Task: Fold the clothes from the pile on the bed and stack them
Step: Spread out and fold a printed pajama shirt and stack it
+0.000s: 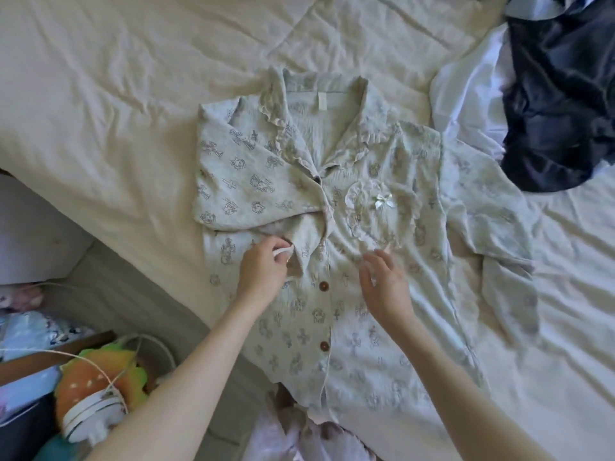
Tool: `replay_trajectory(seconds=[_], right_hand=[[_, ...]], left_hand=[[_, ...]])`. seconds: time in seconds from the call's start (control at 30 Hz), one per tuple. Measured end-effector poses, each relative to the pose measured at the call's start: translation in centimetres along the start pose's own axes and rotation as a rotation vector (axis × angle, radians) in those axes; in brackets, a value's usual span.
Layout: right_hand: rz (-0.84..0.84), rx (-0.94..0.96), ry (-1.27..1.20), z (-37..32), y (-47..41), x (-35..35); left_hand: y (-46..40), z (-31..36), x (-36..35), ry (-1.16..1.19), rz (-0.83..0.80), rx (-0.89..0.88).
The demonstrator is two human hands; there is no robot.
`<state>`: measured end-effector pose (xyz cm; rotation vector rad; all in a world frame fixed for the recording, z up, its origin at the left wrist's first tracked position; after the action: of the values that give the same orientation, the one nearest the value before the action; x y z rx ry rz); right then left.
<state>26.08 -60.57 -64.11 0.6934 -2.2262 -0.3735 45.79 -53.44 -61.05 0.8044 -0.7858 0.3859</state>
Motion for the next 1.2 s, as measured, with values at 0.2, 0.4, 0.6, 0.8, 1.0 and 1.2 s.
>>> replay_trajectory(seconds=[0.2,0.4,0.6,0.8,1.0,1.2], right_hand=[[-0.188,-0.611,-1.003,1.4,5.2,0.8],[-0.266,-0.777,-1.16,3.9,7.0,0.5],[-0.302,-0.661,-0.965,2.3,5.3,-0.6],[-0.385,-0.573,-0.883,0.8,5.0,-1.6],[-0.464,-0.645,-1.023,3.0,6.0,1.9],[-0.033,-0.414,-1.08,4.4,4.6,9.0]], left_hand=[[7.3,1.7,-5.0,1.393,-0.402,0.826],[10.3,0.4,-8.7,0.802,-0.385,0.848],[7.8,0.8,-6.0,0.552,-0.25,0.467],[8.0,2.1,-6.8,0.436,-0.266,0.3],[10.8,2.6,-7.8,0.897,-0.361,0.472],[11.4,5.3,-8.9,1.223,-0.542,0.607]])
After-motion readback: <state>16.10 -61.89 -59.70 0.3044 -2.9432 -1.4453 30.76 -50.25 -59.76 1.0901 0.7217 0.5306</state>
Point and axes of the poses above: each hand's wrist, its own y-axis away from the middle knuckle, its own x-axis out of the back of the hand, z = x × y, the point moved 3 cm from there along -y, towards the middle knuckle, and after that the axes turned 10 degrees about -y, right-handed, at the moved point
